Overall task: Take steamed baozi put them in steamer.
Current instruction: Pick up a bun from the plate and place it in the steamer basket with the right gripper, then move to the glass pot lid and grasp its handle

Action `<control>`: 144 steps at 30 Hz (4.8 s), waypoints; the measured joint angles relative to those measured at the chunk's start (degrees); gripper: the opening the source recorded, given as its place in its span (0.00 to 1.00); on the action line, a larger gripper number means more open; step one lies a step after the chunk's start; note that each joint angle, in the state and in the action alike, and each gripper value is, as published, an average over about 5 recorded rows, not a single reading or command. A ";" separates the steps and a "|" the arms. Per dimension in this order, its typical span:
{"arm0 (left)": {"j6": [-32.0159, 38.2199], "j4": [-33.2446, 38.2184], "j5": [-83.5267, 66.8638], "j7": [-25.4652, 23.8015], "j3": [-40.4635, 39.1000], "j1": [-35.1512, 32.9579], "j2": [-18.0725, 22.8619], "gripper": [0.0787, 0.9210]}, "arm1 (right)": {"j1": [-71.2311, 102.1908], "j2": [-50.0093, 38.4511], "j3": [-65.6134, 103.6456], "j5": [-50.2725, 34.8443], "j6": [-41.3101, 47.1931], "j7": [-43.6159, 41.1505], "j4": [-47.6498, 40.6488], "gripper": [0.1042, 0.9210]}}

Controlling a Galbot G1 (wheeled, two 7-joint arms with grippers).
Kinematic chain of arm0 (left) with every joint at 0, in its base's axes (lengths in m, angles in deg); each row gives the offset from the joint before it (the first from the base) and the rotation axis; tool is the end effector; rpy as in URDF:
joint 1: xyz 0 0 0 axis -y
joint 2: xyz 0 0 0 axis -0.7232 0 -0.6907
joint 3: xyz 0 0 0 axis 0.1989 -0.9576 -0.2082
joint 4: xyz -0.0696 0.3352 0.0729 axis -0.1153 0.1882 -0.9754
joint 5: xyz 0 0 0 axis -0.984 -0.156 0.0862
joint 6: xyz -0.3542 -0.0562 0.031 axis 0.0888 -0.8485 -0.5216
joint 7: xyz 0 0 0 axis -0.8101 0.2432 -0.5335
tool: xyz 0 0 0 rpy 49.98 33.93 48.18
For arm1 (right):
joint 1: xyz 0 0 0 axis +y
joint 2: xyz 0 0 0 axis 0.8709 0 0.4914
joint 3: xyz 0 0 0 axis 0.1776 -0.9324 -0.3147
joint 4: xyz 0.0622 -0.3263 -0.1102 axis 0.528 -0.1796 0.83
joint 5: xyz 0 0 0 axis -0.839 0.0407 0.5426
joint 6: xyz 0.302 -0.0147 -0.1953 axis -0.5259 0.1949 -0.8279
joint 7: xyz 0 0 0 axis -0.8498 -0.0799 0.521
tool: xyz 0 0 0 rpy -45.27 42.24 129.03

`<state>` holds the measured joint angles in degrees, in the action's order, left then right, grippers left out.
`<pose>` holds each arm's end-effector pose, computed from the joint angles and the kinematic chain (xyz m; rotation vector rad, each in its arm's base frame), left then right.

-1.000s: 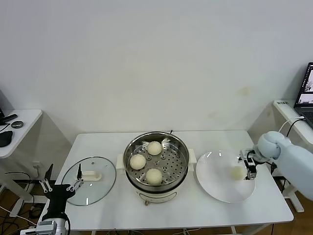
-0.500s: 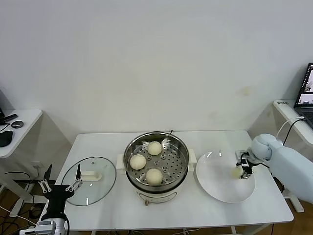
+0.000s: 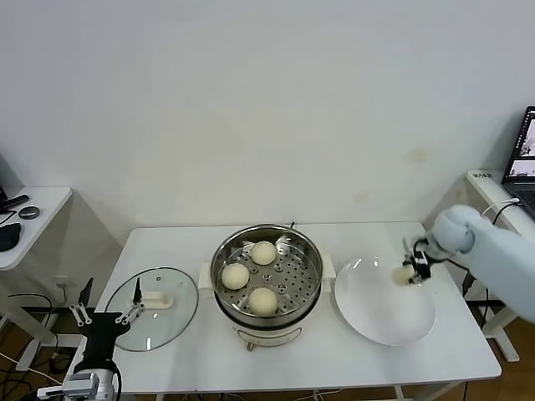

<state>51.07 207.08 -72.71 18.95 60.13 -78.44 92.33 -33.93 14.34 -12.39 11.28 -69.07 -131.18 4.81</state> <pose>0.1662 0.0980 -0.2932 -0.2387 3.0336 0.4075 0.5202 -0.1746 -0.1452 1.1319 -1.3953 1.4496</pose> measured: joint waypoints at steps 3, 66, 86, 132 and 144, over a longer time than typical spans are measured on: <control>-0.02 -0.41 0.01 -0.02 -0.58 0.51 -0.11 0.88 | -8.85 0.13 -6.56 -5.83 2.37 0.85 3.95 0.43; -1.41 0.19 -0.44 -0.62 -1.37 2.11 1.37 0.88 | -26.85 18.63 -30.09 -36.20 27.67 20.88 19.85 0.86; 1.52 -0.74 -2.50 -2.08 -1.86 1.80 1.40 0.88 | 9.60 -1.19 14.09 -38.95 12.31 49.36 36.24 0.88; 12.62 -26.49 73.98 5.60 -1.20 7.90 -11.16 0.88 | 101.87 46.37 92.03 -20.78 -30.62 54.68 40.92 0.88; 12.36 -35.79 80.92 4.99 -3.60 17.54 -13.72 0.88 | 103.53 47.41 92.79 -21.01 -30.55 55.00 41.79 0.88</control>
<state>63.42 171.29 8.21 23.94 56.53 -60.90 78.60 69.60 61.75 80.40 -9.72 -99.62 -76.18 46.60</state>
